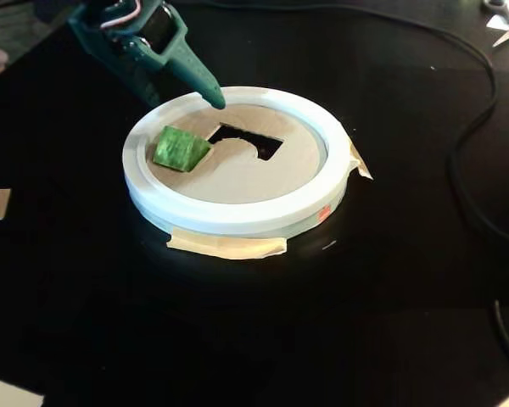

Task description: Pick up the square block and drop it in corresponding square shaped hole

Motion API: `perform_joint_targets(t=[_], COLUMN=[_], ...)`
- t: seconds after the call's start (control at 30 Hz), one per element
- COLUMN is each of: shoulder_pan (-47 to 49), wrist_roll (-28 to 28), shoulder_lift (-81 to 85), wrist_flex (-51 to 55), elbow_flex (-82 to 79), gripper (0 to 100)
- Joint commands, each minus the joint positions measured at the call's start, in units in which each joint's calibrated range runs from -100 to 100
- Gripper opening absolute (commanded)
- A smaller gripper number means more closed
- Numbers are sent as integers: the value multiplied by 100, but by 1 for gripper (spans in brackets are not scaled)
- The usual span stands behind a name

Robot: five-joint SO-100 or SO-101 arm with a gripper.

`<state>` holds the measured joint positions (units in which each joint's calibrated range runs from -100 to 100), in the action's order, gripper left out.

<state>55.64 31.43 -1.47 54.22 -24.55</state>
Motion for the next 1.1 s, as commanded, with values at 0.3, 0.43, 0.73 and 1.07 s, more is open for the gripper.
perform_joint_targets(t=[0.3, 0.43, 0.73, 1.07], shoulder_pan=[-1157, -1594, -1732, -1507], wrist_roll=[-400, -513, -503, -484], shoulder_lift=[1441, 1397, 411, 223], wrist_flex=[735, 624, 614, 594], elbow_flex=[151, 50, 41, 50], gripper=[85, 85, 84, 84])
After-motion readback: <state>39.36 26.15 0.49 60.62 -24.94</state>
